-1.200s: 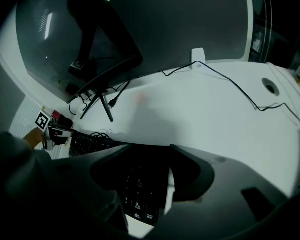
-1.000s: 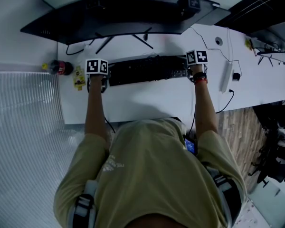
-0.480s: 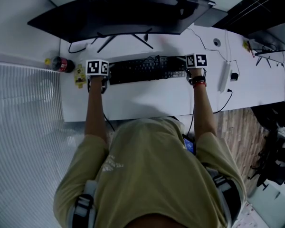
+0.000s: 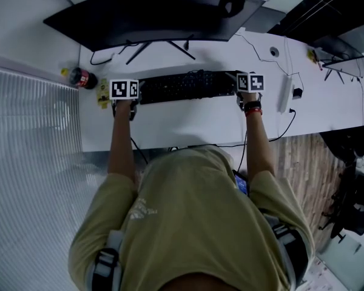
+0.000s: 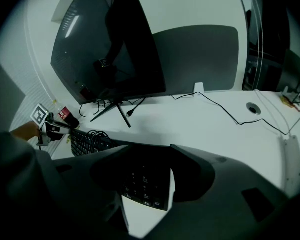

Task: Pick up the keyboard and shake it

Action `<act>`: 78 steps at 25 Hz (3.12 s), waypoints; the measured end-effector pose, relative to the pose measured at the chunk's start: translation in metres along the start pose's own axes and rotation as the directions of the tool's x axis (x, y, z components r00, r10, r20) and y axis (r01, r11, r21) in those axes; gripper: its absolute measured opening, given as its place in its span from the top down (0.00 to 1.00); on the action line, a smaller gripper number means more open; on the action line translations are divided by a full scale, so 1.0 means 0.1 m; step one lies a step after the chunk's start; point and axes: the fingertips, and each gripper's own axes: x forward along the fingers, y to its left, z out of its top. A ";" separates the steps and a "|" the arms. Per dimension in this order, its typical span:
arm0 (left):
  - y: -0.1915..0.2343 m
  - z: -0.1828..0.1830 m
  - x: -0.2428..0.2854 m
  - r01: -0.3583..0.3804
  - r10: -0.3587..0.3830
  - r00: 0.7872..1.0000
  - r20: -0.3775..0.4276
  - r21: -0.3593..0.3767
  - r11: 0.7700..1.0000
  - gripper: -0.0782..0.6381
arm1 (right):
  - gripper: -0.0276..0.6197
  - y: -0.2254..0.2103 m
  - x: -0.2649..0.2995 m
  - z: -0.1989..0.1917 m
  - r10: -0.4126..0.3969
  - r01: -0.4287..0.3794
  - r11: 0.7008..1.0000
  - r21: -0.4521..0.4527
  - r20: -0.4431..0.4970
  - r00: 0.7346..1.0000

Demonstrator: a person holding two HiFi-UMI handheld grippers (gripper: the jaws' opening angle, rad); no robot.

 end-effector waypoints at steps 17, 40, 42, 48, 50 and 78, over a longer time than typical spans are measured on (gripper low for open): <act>-0.13 -0.26 -0.37 -0.078 0.055 0.972 0.229 0.092 0.993 0.64 | 0.59 0.26 -0.47 -0.28 -0.057 0.070 0.995 -0.076 0.166 0.984; -0.32 -0.66 -0.74 -0.141 0.062 0.934 0.352 0.204 0.969 0.64 | 0.59 0.48 -0.93 -0.75 -0.110 0.152 0.978 -0.139 0.272 0.956; -0.31 -0.72 -0.75 -0.148 0.067 0.933 0.354 0.207 0.967 0.64 | 0.59 0.50 -0.96 -0.81 -0.115 0.159 0.977 -0.143 0.272 0.955; -0.38 -0.87 -0.83 -0.151 0.059 0.931 0.359 0.233 0.961 0.64 | 0.59 0.57 -1.06 -0.97 -0.123 0.168 0.973 -0.161 0.257 0.959; -0.39 -0.92 -0.88 -0.161 0.065 0.930 0.362 0.243 0.956 0.64 | 0.59 0.59 -1.09 -1.03 -0.128 0.174 0.971 -0.163 0.259 0.957; -0.54 -1.75 -0.93 -0.198 0.082 0.955 0.286 0.407 0.892 0.64 | 0.58 0.76 -1.26 -1.90 -0.157 0.206 0.944 -0.256 0.198 0.968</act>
